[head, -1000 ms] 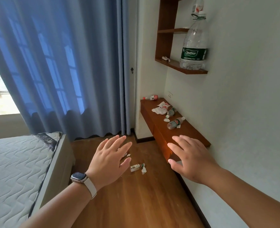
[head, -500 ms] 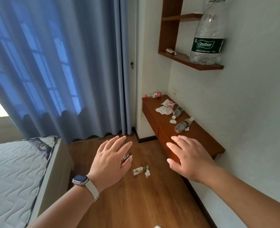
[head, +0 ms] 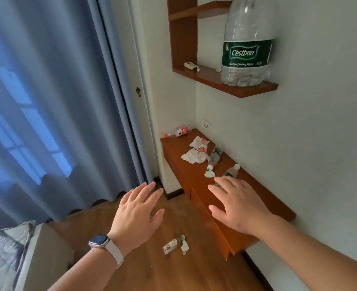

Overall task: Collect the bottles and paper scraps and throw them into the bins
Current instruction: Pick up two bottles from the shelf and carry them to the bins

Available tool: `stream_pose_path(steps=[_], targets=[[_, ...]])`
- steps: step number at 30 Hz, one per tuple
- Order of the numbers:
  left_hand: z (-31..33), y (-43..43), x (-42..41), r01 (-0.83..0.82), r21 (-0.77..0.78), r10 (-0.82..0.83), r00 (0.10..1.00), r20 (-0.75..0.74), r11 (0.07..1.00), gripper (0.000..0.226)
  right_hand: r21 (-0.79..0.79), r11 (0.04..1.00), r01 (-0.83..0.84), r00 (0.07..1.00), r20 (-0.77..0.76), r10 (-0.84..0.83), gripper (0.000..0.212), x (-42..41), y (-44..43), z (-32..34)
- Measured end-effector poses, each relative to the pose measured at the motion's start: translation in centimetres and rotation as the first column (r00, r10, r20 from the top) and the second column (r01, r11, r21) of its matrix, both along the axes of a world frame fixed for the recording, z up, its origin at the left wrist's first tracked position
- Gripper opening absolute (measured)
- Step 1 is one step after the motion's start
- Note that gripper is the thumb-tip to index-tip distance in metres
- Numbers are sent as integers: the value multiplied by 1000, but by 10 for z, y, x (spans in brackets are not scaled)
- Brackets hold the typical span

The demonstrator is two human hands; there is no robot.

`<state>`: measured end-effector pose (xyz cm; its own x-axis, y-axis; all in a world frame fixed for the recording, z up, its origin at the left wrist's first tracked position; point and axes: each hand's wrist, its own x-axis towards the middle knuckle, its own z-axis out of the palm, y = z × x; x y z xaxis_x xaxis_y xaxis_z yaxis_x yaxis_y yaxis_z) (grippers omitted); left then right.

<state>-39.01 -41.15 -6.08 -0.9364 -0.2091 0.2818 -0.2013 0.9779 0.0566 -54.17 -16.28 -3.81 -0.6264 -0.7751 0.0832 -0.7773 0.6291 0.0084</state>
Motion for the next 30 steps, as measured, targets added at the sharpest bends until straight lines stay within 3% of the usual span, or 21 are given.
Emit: stream_pose_path(steps=[8,18,30], targets=[[-14,-16,-96,9,51,-13,997,80,999,53,14,995,95,991,89,-96,63,-72,-12,-23],[-49,-61,-230,156,143,-180,969,171,977,58,46,961,274,949,151,-277,67,-141,-45,-57],[-107,-141,-395,233,425,-373,883,284,875,63,93,771,630,744,212,-634,55,-220,-121,-94]])
